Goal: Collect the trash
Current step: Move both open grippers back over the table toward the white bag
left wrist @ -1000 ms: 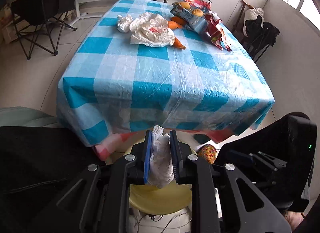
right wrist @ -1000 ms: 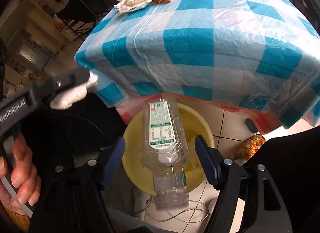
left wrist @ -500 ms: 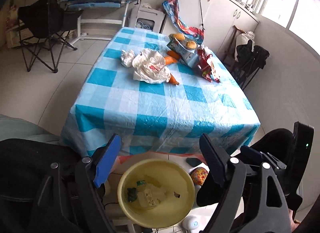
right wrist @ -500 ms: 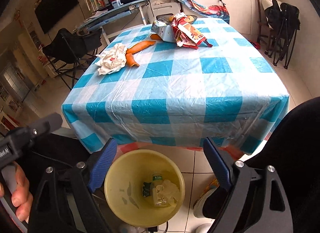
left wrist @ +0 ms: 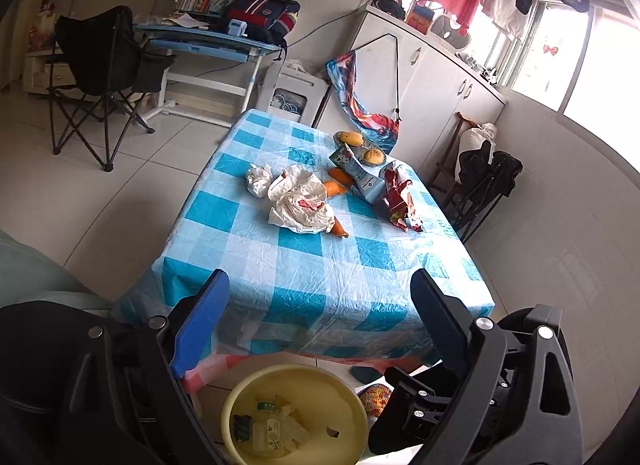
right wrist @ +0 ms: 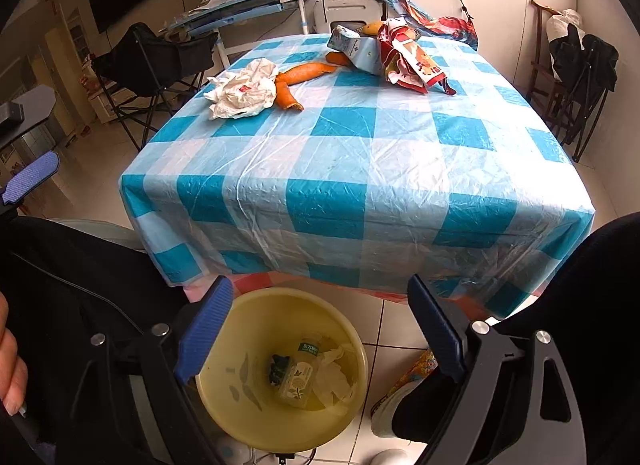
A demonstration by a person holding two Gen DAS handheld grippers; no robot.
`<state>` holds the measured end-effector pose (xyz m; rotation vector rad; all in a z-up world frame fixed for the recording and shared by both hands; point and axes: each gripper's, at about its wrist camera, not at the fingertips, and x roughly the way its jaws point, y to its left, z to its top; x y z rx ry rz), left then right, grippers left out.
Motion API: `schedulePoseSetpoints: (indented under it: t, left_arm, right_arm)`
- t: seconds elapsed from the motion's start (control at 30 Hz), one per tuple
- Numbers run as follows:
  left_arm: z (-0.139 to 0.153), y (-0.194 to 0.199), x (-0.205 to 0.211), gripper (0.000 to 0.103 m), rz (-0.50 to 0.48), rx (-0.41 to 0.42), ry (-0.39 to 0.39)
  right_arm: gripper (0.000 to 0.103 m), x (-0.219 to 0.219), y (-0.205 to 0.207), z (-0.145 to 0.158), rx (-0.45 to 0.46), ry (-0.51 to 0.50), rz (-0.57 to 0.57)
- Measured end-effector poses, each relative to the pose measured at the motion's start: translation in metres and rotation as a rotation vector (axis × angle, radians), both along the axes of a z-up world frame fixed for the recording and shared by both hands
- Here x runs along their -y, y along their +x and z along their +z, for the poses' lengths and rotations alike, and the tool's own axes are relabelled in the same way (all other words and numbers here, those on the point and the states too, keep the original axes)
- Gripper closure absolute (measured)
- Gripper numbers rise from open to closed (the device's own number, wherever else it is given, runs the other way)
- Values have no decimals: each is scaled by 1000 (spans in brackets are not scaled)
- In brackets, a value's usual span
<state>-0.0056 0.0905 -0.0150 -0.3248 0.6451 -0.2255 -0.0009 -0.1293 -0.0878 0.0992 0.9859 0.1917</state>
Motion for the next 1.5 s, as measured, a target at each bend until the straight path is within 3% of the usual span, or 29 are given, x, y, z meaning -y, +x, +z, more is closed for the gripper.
schedulePoseSetpoints:
  t: [0.37,0.63,1.07,1.27,1.5]
  left_arm:
    - [-6,2,8,14,-7,-8,46]
    - [-11,12,4,14,37,-33,38]
    - [-13,36,20,14,47,-73,106]
    - [-5,60,6,14,109,-97,109]
    - [6,91,-19,14,191,-81,115]
  right_arm:
    - [17,5,-2,13,64,39,4]
    - [16,15,-2,27,141,79,-2]
    - [15,37,5,30,162,178,-24]
    - [16,22,27,41,192,195,61]
    - [17,-26,72,51,220,153,234]
